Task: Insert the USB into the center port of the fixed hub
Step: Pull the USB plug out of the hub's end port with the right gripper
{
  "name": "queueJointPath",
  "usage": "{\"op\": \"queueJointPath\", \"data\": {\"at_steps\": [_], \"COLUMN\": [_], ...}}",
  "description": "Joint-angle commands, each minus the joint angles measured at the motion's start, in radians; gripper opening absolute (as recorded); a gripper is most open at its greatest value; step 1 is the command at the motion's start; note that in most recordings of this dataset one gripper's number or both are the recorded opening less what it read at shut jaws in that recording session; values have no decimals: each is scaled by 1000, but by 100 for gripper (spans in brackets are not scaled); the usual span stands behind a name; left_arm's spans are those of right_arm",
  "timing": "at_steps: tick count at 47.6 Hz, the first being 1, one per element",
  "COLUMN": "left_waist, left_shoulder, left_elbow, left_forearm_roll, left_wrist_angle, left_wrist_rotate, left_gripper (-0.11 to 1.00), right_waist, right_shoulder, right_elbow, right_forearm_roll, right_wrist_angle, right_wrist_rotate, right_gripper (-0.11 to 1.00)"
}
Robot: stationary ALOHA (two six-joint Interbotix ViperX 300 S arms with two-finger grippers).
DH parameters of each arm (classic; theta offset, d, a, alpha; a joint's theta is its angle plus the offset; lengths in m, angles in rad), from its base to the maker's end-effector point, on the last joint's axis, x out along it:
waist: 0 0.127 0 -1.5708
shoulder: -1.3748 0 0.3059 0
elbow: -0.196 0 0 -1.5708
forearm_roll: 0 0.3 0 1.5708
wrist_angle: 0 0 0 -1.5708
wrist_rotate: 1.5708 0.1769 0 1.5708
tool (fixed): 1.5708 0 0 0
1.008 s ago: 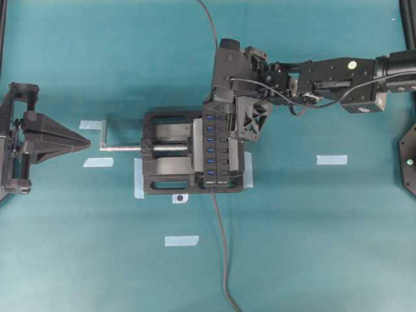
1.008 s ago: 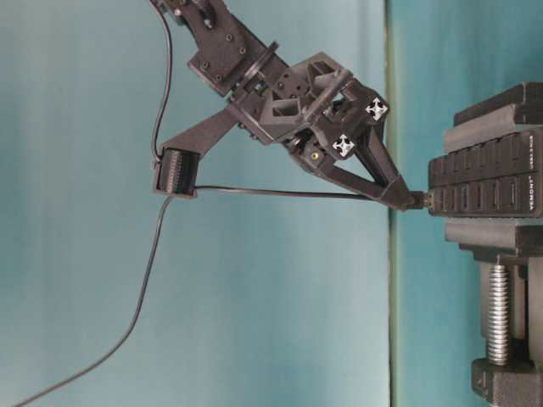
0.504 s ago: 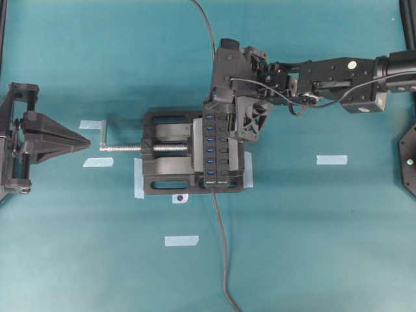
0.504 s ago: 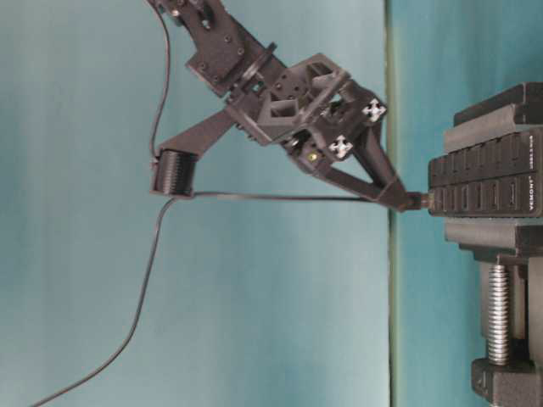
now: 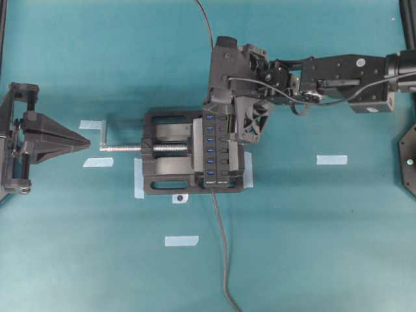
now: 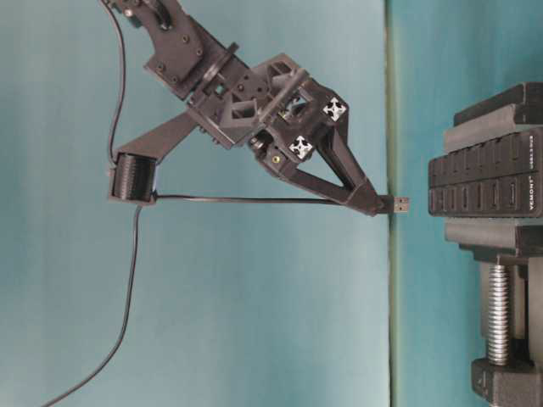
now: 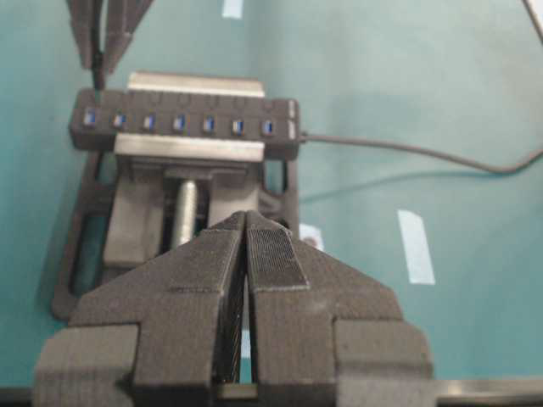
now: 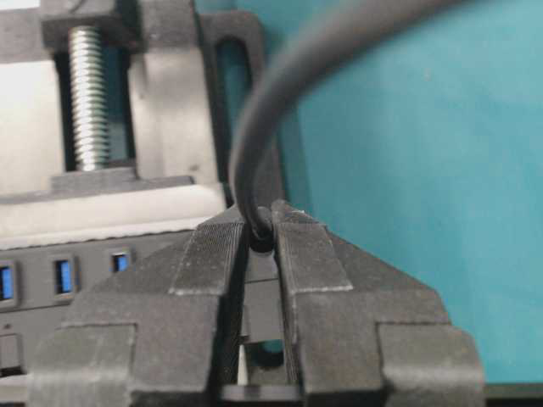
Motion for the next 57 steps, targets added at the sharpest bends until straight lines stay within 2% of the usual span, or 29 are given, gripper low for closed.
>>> {"op": "queueJointPath", "data": {"at_steps": [1, 30, 57], "left_waist": [2, 2, 2], "left_shoulder": [3, 5, 5], "left_elbow": [-21, -18, -17], "left_forearm_roll": [3, 3, 2], "left_wrist_angle": [-8, -8, -8], "left_wrist_rotate": [-2, -2, -2], "left_gripper": [0, 0, 0], "right_waist": [8, 12, 48], "right_shoulder": [-37, -49, -112], "right_elbow": [-25, -66, -69], "right_forearm_roll": [2, 3, 3], "right_wrist_angle": [-5, 55, 98], "right_wrist_rotate": [0, 0, 3], "right_gripper": [11, 11, 11]}}
